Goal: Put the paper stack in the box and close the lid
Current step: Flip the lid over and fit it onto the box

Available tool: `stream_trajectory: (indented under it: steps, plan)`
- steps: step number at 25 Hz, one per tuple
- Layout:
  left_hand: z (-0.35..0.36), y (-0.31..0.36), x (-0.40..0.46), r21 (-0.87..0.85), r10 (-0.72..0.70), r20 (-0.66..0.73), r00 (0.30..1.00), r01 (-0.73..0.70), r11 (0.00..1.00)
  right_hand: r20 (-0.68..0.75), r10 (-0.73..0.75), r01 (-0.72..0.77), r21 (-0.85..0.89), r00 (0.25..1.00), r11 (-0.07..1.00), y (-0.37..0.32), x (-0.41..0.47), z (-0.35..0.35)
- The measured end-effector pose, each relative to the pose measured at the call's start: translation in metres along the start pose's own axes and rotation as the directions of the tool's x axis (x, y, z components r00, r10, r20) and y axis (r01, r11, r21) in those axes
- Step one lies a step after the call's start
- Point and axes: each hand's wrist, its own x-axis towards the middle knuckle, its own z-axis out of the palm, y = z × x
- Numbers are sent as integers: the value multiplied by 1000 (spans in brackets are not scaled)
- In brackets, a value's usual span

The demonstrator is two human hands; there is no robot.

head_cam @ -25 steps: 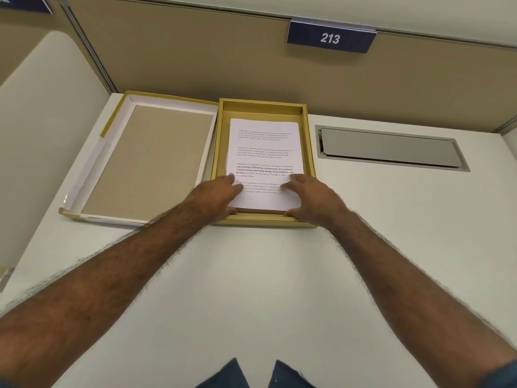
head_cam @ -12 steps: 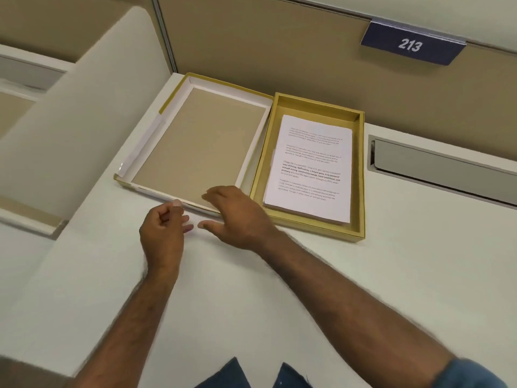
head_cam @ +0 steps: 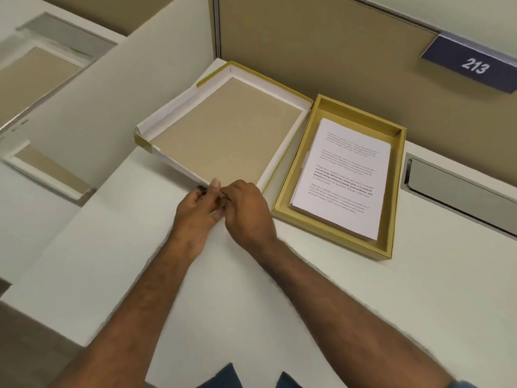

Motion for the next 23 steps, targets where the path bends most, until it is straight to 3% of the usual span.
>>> stream_trajectory:
  steps: [4, 8, 12, 15, 17, 19, 23]
  plan:
    - [19, 11, -3, -24, 140, 14, 990, -140, 990, -74, 84, -64, 234, 994, 970, -7, -8, -29]
    - [36, 17, -10, 216, 335, -3, 942, -327, 920, -39, 270, -214, 505, 962, 836, -8, -8, -78]
    - [55, 14, -16, 576, 540, 92, 837, -487, 656, -33, 460, -252, 801, 887, 544, -11, -7, -136]
    - [69, 9, -15, 622, 607, 273, 747, -618, 480, 7, 504, -175, 942, 864, 286, -9, -12, -179]
    - [77, 2, -12, 624, 619, 418, 665, -705, 337, -30, 546, -105, 971, 837, 214, -2, -18, -201]
    - [85, -6, -7, 637, 610, 514, 603, -745, 199, -64, 641, -90, 975, 765, 205, 12, -22, -215]
    - [101, -17, 3, 675, 578, 594, 560, -738, 22, 8, 809, -117, 990, 587, 75, 57, -34, -225]
